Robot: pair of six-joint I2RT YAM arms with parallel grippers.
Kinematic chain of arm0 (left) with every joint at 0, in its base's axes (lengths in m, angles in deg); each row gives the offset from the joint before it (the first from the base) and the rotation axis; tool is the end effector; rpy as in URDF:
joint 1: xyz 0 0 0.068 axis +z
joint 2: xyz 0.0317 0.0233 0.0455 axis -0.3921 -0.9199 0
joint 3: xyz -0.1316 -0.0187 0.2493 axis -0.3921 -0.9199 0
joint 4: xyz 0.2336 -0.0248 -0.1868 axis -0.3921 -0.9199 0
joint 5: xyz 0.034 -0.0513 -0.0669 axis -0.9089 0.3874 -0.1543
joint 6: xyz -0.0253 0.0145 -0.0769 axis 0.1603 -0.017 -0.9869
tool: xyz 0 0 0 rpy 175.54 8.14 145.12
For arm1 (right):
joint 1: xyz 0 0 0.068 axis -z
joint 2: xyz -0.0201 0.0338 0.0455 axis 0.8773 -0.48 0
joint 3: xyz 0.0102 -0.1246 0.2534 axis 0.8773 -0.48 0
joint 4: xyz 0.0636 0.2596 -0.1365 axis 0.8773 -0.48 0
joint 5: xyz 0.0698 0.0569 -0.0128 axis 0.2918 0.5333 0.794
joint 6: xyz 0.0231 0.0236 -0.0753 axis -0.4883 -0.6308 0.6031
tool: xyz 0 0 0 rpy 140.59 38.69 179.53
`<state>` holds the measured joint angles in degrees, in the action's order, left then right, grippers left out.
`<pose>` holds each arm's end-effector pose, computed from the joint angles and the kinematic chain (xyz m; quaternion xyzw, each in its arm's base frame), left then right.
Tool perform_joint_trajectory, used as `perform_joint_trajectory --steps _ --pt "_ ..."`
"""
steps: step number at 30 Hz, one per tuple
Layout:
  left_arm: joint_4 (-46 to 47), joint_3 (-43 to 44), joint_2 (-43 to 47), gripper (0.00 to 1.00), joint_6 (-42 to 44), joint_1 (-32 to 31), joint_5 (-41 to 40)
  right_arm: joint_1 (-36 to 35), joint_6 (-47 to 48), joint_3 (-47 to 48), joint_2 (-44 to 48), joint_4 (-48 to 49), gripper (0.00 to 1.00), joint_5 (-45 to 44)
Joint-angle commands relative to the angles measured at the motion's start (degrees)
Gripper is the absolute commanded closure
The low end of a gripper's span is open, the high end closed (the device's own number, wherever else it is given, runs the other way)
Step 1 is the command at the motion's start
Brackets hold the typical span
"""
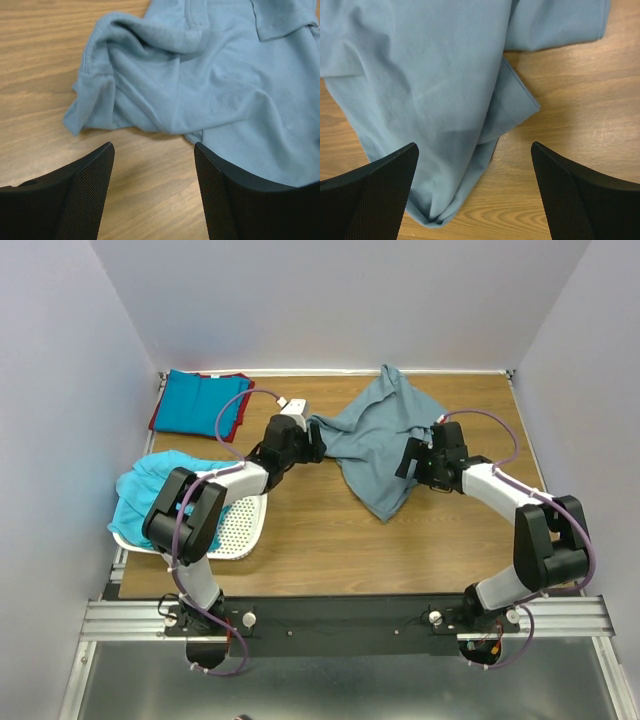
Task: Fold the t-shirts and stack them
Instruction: Flatten the tshirt out
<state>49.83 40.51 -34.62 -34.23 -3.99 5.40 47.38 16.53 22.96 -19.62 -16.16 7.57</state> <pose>0.3922 -0.2042 0.1580 0.0460 0.8439 -0.2422 0.4765 0.3548 0.0885 0.1541 0.1089 0.9341 0.1227 0.3170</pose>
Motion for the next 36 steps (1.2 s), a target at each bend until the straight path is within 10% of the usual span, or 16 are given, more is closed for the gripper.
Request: perform_joint_trajectory --steps 1,23,26,29,32,36 --pt "1.15 4.14 -2.30 0.27 1.98 -0.09 -4.09 -0.30 -1.82 -2.77 -0.32 4.39 0.00 2.54" --pt "-2.28 9.94 -9.06 0.25 4.00 0.52 -9.83 -0.22 -1.39 -0.67 -8.05 8.18 0.19 4.91" --pt "-1.92 10.73 -10.47 0.45 4.26 1.05 -7.02 -0.30 -1.04 0.04 -9.02 8.26 0.47 5.70" --pt "-2.01 10.65 -9.69 0.95 4.62 1.23 -4.29 -0.30 -0.77 0.13 -8.76 8.18 0.70 5.79" --pt "-2.01 9.25 -6.80 1.00 4.88 1.32 -2.96 -0.30 -0.51 -0.14 -6.31 8.00 0.98 5.27" --pt "-2.28 6.09 1.18 1.00 4.09 1.32 -1.12 -0.30 0.11 -0.58 -0.24 6.95 1.00 3.60"
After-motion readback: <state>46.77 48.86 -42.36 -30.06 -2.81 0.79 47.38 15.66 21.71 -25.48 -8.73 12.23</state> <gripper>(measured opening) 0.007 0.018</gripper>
